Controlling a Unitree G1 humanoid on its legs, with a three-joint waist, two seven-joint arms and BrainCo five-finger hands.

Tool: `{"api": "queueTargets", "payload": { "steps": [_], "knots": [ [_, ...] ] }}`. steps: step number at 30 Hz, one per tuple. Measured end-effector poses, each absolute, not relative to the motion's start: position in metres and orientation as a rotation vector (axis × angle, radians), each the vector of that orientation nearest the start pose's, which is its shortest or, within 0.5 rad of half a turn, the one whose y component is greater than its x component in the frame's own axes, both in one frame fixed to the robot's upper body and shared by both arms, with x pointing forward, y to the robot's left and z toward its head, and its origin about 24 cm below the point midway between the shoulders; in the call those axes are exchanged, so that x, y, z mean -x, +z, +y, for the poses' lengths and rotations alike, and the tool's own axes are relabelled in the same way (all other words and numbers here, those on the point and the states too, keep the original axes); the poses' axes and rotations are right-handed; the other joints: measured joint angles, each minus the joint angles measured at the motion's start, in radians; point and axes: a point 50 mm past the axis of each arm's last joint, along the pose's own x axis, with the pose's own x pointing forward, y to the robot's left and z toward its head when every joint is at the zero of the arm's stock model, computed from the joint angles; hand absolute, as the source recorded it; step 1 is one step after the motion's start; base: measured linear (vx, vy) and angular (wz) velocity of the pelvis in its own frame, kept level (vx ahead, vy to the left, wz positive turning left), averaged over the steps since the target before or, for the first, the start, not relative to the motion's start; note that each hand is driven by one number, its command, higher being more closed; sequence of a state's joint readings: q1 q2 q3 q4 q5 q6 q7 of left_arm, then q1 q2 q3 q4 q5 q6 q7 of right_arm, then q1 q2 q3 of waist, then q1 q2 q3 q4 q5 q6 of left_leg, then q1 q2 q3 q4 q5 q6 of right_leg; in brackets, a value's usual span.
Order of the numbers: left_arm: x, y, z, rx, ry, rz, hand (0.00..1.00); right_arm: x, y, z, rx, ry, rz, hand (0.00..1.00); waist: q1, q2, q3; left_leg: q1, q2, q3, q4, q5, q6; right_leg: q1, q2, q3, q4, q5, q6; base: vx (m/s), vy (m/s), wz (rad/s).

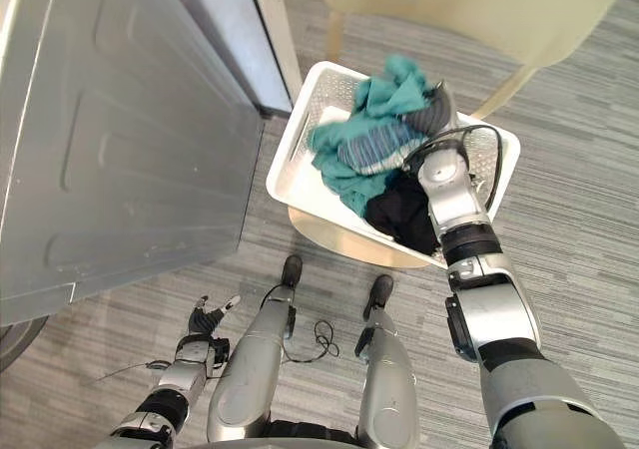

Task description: Pick up the laundry basket with both hands and put the clothes into the washing machine.

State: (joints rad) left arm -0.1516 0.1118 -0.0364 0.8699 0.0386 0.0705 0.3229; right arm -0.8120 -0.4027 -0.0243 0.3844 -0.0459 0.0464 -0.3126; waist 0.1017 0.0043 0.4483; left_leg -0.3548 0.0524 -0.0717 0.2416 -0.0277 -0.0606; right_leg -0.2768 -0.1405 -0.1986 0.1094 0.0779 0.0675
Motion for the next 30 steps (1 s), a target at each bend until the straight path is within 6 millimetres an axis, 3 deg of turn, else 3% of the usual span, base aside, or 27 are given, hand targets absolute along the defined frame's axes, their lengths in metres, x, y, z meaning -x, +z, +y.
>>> {"api": "queueTargets", "payload": {
  "steps": [3, 6, 11, 13, 17, 21, 30],
  "knots": [
    [-0.203, -0.109, 0.187, -0.308, 0.240, 0.773, 0.00, -0.356, 0.221, -0.205, 0.301, -0.351, -0.484, 1.00, -0.032, -0.018, -0.066, 0.056, 0.001, 0.023, -0.034, 0.000, 0.000, 0.040, 0.002, 0.018, -0.026, 0.001, 0.002, 0.08, 0.010, -0.23],
    [-0.205, -0.096, 0.170, -0.308, 0.155, 0.674, 0.00, -0.336, 0.210, -0.202, 0.260, -0.341, -0.532, 1.00, -0.057, -0.026, -0.147, 0.126, 0.007, 0.055, -0.077, -0.001, 0.000, 0.083, 0.006, 0.050, -0.054, 0.003, 0.004, 0.11, 0.009, -0.34],
    [-0.232, -0.043, 0.153, -0.257, 0.109, 0.383, 0.00, -0.317, 0.195, -0.192, 0.193, -0.308, -0.561, 1.00, -0.094, -0.024, -0.241, 0.233, 0.022, 0.115, -0.130, -0.009, -0.002, 0.149, 0.023, 0.105, -0.096, 0.006, 0.008, 0.06, 0.001, -0.36],
    [-0.238, -0.026, 0.149, -0.233, 0.104, 0.301, 0.00, -0.317, 0.191, -0.191, 0.191, -0.298, -0.548, 1.00, -0.092, -0.024, -0.273, 0.251, 0.029, 0.145, -0.142, -0.014, -0.006, 0.153, 0.030, 0.130, -0.111, 0.011, 0.009, 0.03, -0.003, -0.42],
    [-0.248, 0.011, 0.145, -0.182, 0.106, 0.130, 0.00, -0.313, 0.195, -0.182, 0.185, -0.250, -0.582, 1.00, -0.114, -0.014, -0.313, 0.304, 0.036, 0.171, -0.174, -0.015, -0.008, 0.187, 0.040, 0.150, -0.134, 0.018, 0.009, 0.04, -0.013, -0.21],
    [-0.261, 0.043, 0.143, -0.159, 0.116, -0.013, 0.00, -0.311, 0.199, -0.171, 0.189, -0.199, -0.615, 1.00, -0.117, -0.001, -0.340, 0.363, 0.035, 0.192, -0.197, -0.015, -0.008, 0.224, 0.042, 0.174, -0.137, 0.019, 0.010, 0.05, 0.010, -0.18],
    [-0.284, 0.080, 0.130, -0.126, 0.017, -0.162, 0.00, -0.309, 0.208, -0.158, 0.158, -0.134, -0.659, 1.00, -0.124, 0.016, -0.390, 0.398, 0.032, 0.224, -0.207, -0.015, -0.008, 0.240, 0.042, 0.206, -0.142, 0.027, 0.012, -0.04, 0.014, -0.11]
  ]
}}
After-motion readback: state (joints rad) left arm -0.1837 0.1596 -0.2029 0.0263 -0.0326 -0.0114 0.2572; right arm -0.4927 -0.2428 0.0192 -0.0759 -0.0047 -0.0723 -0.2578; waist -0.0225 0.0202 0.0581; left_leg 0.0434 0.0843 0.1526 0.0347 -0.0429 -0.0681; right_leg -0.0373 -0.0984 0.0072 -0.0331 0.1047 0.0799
